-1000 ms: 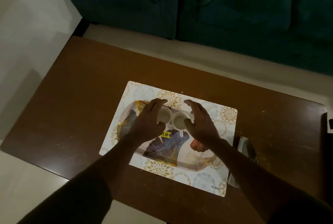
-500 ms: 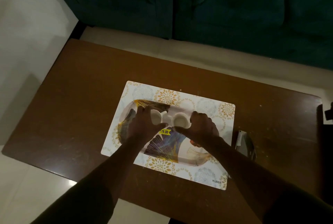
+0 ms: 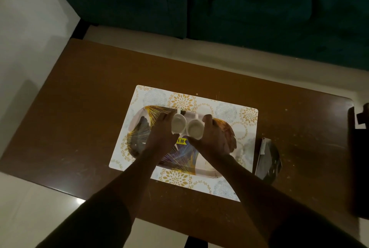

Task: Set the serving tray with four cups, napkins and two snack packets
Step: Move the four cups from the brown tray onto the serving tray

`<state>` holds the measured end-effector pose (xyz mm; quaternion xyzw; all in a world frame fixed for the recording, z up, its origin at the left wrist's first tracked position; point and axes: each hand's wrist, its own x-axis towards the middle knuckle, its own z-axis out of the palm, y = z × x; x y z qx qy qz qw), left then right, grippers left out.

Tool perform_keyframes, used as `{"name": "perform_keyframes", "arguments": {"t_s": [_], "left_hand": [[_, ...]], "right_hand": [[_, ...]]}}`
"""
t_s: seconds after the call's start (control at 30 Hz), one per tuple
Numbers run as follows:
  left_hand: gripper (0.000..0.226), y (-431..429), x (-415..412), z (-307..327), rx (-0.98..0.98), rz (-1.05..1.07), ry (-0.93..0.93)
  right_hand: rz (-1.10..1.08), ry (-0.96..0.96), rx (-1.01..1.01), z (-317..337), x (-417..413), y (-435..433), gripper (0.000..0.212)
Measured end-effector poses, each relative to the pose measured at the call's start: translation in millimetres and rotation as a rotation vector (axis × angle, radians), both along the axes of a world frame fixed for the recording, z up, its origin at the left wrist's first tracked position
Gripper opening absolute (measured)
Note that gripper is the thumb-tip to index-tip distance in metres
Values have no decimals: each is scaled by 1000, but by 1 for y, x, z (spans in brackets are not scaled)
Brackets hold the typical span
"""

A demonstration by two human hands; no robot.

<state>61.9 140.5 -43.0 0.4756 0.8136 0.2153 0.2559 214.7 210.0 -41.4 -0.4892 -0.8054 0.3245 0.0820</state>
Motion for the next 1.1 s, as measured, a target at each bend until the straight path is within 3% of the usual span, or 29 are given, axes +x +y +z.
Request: {"name": "perform_keyframes", "arguments": {"t_s": [0.37,0.47,0.57,0.67,0.8,1.1], "left_hand": [[72,8,-7,1,-72,-14,-13],[85,7,-6,7,-142,-40,-29],[95,4,-3,17,-237,-94,92],[86,10,-4,32,-191,-43,236],[77,43,12,53,-86,20,285],[63,143,151,68,189,-82,-26]], "right_hand": [[-44,-13,-64,-5,-3,1,69],[-31,-23,-54,-4,-1,2,78],[-49,-30,-28,9,3,9,84],[-60,40,59,29,16,37,70],[-116,33,232,61,58,90,47],[-371,-64,249,94,233,169,36]]}}
